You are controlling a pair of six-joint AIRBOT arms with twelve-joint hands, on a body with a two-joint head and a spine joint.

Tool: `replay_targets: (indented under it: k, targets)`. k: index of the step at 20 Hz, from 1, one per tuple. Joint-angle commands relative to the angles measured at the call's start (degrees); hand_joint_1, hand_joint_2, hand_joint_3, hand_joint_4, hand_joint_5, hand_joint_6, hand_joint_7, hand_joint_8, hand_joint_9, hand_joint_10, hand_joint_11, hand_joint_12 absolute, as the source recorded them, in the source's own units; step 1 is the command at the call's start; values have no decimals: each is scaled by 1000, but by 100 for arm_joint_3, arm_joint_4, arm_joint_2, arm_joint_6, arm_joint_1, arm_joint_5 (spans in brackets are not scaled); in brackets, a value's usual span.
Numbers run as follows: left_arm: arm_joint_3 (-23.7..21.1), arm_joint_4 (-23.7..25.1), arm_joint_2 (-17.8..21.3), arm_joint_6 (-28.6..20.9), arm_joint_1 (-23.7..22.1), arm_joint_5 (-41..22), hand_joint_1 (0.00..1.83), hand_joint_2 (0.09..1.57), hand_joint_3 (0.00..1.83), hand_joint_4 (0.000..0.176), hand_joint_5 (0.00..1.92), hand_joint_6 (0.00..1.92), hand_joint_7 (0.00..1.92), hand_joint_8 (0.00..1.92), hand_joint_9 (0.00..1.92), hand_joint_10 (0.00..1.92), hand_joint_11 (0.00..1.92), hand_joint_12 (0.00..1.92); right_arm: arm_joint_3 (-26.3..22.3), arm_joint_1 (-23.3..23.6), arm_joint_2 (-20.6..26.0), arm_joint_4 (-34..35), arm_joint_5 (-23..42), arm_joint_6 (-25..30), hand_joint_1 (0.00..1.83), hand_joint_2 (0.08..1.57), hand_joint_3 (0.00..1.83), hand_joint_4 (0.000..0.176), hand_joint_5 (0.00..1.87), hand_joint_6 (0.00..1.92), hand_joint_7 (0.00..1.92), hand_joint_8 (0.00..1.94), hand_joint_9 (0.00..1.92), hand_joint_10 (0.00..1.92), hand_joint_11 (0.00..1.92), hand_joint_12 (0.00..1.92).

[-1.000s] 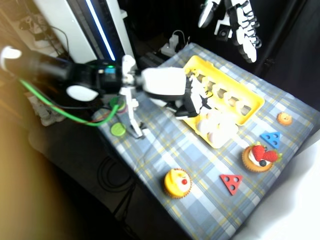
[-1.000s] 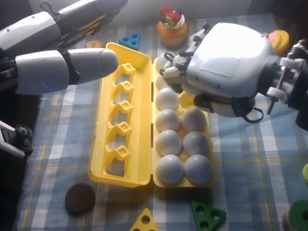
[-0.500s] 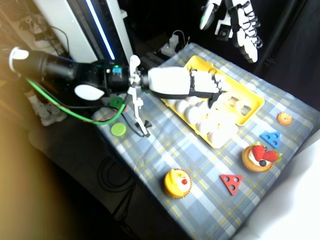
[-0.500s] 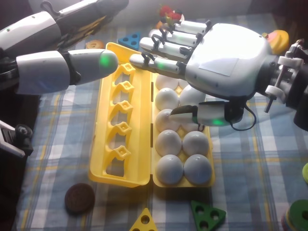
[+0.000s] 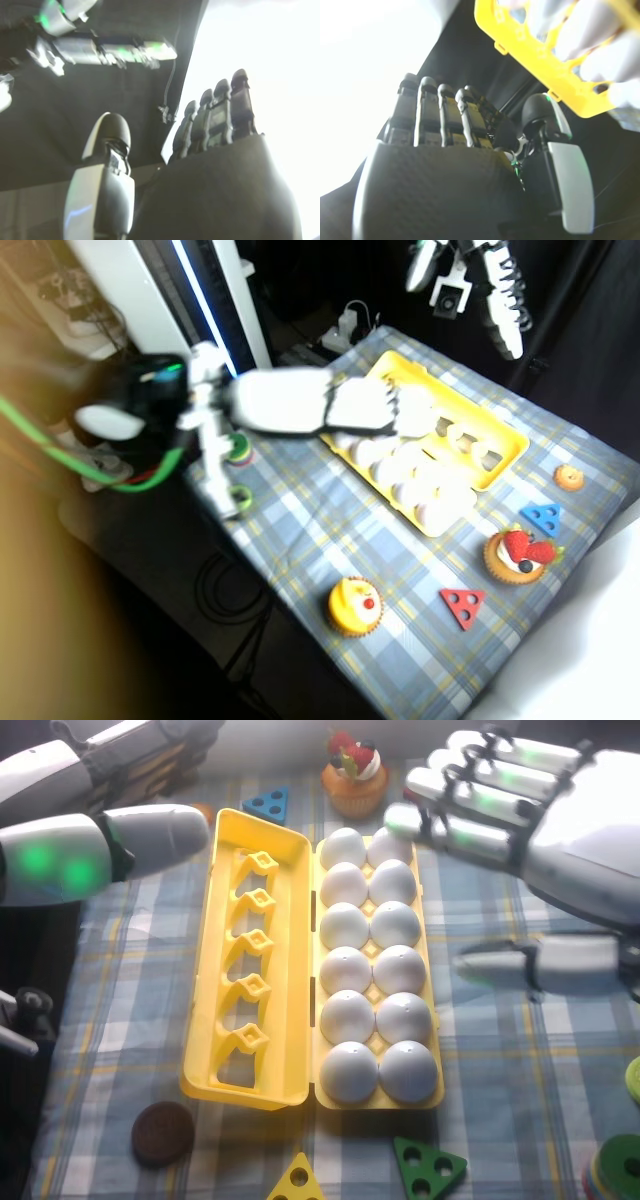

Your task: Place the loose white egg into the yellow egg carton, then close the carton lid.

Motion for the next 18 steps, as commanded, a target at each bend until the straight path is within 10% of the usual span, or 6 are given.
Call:
replay_targets:
  k: [1, 5, 7, 8, 10, 18]
  targets:
    - [60, -170, 50, -197, 12, -790, 418, 1361, 0, 0, 0, 0, 0, 0, 50, 19, 0, 873, -76, 0, 118, -18, 1053, -17, 171, 1183, 0, 173, 0, 0, 0, 0, 0, 0, 0, 0]
    - [374, -292, 32, -1349, 490, -1058, 277, 1376, 0, 30, 0, 0, 0, 0, 61, 29, 0, 1206, -464, -612, 641, 295, 1593, -332, 167, 1243, 10, 117, 0, 0, 0, 0, 0, 0, 0, 0]
    - [467, -334, 29, -1674, 713, -1093, 206, 1376, 0, 29, 0, 0, 0, 0, 73, 40, 0, 1327, -588, -944, 818, 479, 1926, -332, 225, 1256, 14, 129, 0, 0, 0, 0, 0, 0, 0, 0]
    - [518, -327, 29, -1880, 823, -1050, 202, 1438, 11, 48, 0, 0, 0, 0, 27, 14, 0, 1155, -646, -1104, 896, 545, 2068, -332, 273, 1278, 19, 38, 0, 0, 0, 0, 0, 0, 0, 0]
    - [645, -303, -26, -2378, 1110, -1037, 178, 1496, 8, 10, 0, 0, 0, 0, 0, 0, 0, 938, -733, -1312, 990, 595, 2254, -332, 255, 1284, 15, 18, 0, 0, 0, 0, 0, 0, 0, 0]
    - [1034, 54, -376, -3505, 1571, -602, 54, 1359, 0, 0, 0, 0, 0, 0, 176, 67, 0, 1251, -805, -1370, 1071, 576, 2347, -332, 250, 1299, 12, 21, 0, 0, 0, 0, 0, 0, 0, 0]
